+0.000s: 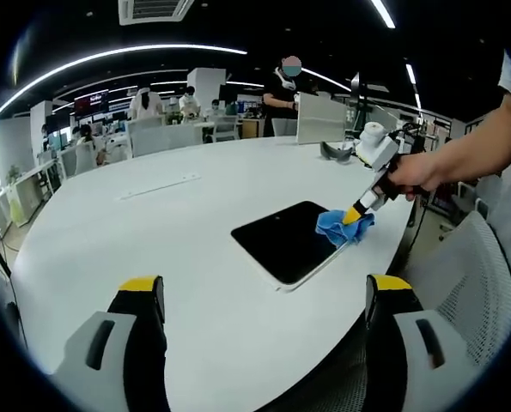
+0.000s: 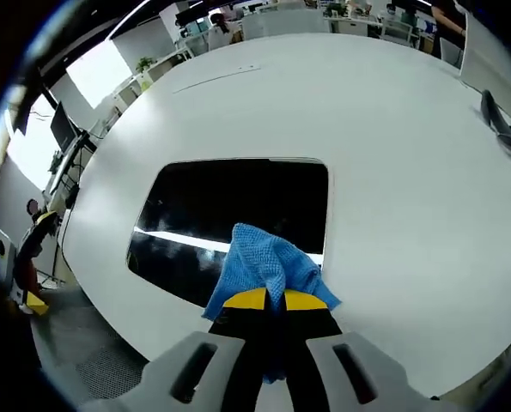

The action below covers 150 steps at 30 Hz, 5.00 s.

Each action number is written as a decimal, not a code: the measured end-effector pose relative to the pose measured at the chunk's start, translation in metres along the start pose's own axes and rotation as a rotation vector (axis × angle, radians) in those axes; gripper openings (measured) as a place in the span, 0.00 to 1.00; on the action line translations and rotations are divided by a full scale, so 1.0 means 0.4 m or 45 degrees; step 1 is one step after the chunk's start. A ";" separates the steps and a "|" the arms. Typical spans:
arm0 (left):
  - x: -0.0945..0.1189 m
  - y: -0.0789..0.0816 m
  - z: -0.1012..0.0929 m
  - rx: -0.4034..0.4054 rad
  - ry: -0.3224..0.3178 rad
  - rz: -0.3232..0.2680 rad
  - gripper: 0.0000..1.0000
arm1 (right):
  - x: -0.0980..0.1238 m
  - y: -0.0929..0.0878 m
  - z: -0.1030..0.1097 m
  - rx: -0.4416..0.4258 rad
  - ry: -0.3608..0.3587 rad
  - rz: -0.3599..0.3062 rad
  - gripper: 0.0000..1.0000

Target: Wipe the mirror surface with the cleaning cloth until all visible marks leave the cleaned area.

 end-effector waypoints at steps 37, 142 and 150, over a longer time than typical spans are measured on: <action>-0.013 0.000 -0.001 0.009 0.015 -0.012 0.99 | -0.081 0.177 -0.106 0.113 -0.068 -0.014 0.00; 0.002 0.017 0.020 0.079 0.090 -0.056 0.99 | 0.237 -0.107 -0.320 0.376 -0.037 -0.625 0.84; 0.002 0.020 0.020 0.077 0.103 -0.057 0.98 | 0.249 -0.199 -0.327 0.317 -0.051 -0.629 0.98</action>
Point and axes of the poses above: the point that each gripper's makers call its tool centre point, and the gripper's own axes: x roughly backward along the fingers, z roughly to its left, y roughly out of its top, the point moved 10 cm from there along x, roughly backward along the fingers, and after that the axes turned 15 degrees about x, right-handed, at the moved point
